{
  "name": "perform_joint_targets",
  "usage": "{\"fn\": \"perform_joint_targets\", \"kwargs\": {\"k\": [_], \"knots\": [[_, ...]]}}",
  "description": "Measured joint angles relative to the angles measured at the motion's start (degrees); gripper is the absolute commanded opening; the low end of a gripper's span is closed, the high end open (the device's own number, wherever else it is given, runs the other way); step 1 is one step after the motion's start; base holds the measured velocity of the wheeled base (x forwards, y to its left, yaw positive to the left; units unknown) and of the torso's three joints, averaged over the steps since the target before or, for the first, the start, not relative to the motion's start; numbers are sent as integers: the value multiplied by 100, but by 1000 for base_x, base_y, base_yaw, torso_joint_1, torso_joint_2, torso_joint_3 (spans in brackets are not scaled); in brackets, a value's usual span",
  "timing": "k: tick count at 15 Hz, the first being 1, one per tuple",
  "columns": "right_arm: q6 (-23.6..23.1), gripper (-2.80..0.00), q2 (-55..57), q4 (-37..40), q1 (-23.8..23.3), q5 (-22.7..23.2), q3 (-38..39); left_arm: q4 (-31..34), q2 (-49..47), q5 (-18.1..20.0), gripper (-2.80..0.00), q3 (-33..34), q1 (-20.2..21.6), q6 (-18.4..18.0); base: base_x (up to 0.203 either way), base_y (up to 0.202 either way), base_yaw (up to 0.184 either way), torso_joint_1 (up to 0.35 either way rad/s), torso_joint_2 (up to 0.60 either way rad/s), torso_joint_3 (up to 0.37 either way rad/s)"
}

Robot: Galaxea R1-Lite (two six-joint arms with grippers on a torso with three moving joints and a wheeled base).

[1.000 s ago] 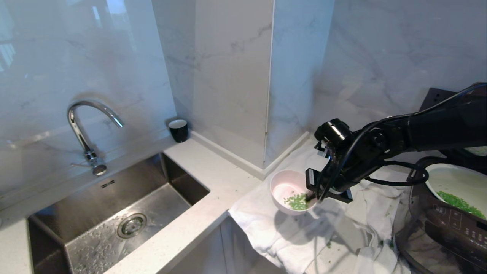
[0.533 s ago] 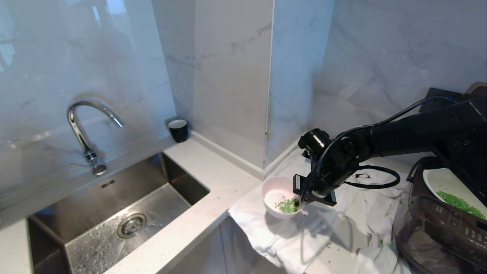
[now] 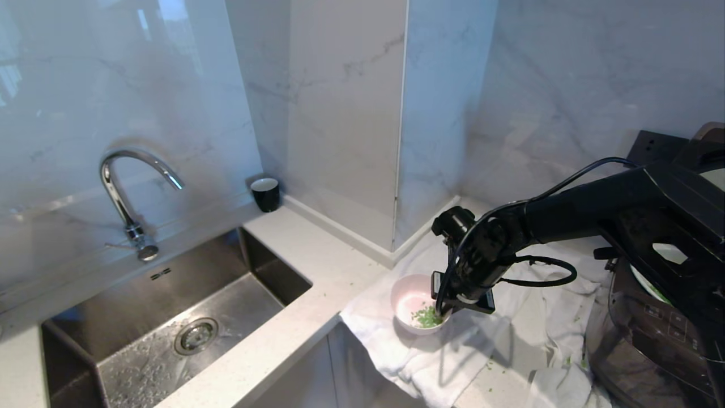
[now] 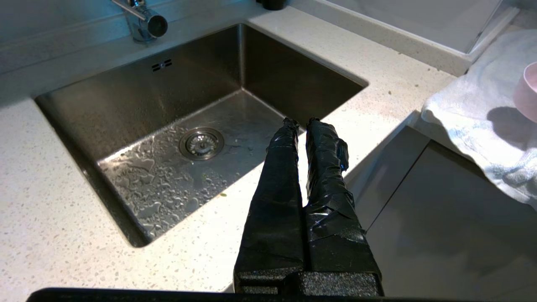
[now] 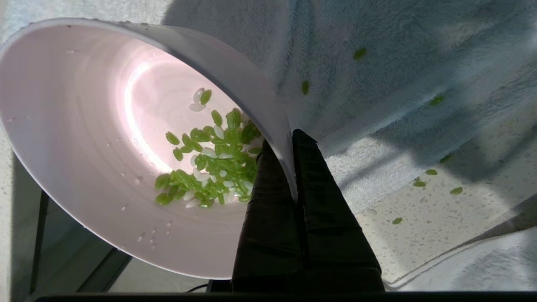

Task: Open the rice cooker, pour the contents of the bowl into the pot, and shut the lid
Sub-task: Place the bowl on the table

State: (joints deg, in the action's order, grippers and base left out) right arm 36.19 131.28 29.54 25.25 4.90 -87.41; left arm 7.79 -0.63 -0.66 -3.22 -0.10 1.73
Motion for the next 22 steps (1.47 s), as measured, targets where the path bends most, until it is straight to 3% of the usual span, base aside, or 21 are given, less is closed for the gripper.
{"fn": "perform_joint_targets", "kwargs": {"k": [7,8,22], "knots": [[11,-280,110,-7,50,-192,-35,-2,0,-1,-280,0,0,-1,0,0,0,0,0,0],[13,0,130,-7,72,-290,-35,-1,0,0,-280,0,0,0,0,0,0,0,0,0],[256,0,-399,9,57,-134,43,0,0,-2,-280,0,0,0,0,0,0,0,0,0]]}}
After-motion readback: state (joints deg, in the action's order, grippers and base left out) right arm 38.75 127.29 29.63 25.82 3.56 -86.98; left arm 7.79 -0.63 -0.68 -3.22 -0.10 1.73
